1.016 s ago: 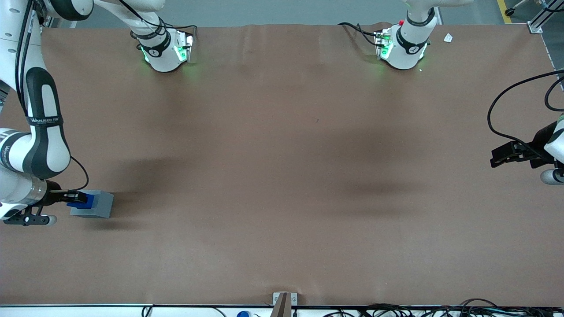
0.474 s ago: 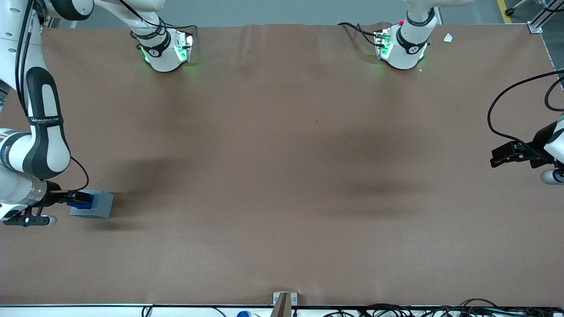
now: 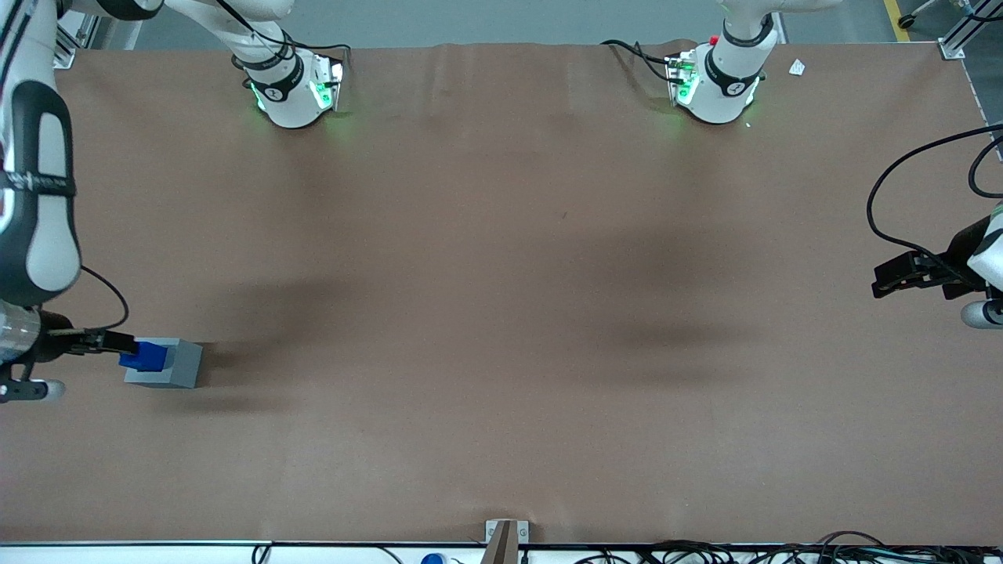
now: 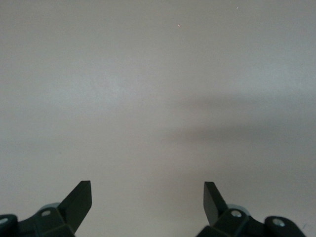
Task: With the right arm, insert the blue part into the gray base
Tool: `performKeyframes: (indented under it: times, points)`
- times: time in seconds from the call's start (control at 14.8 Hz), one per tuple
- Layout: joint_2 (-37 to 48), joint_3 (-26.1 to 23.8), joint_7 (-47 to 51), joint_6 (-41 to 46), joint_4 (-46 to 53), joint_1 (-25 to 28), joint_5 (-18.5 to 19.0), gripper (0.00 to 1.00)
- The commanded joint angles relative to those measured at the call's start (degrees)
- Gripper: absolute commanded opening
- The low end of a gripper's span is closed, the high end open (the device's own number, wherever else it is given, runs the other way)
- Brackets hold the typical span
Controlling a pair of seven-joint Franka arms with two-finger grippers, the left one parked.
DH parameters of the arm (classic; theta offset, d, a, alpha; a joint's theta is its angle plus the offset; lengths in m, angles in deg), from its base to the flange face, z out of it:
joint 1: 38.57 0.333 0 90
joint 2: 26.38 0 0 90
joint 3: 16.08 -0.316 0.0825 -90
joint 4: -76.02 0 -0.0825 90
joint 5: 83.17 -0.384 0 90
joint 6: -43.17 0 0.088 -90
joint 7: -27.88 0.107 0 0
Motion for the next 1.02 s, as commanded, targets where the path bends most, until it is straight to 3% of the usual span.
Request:
performKeyframes:
  times: [0.0,0.27,0.54,0.95]
  points:
    - [6.91,-0.67,1.47,5.42,-0.77,2.64,-0.10,1.00]
    - [14.03,-0.76,10.85,12.80,-0.77,6.69,-0.02,1.00]
    - [20.54,-0.67,12.37,18.26,-1.73,9.33,-0.02,1.00]
    - [34.24,-0.76,14.04,13.90,-16.64,11.62,1.65,1.00]
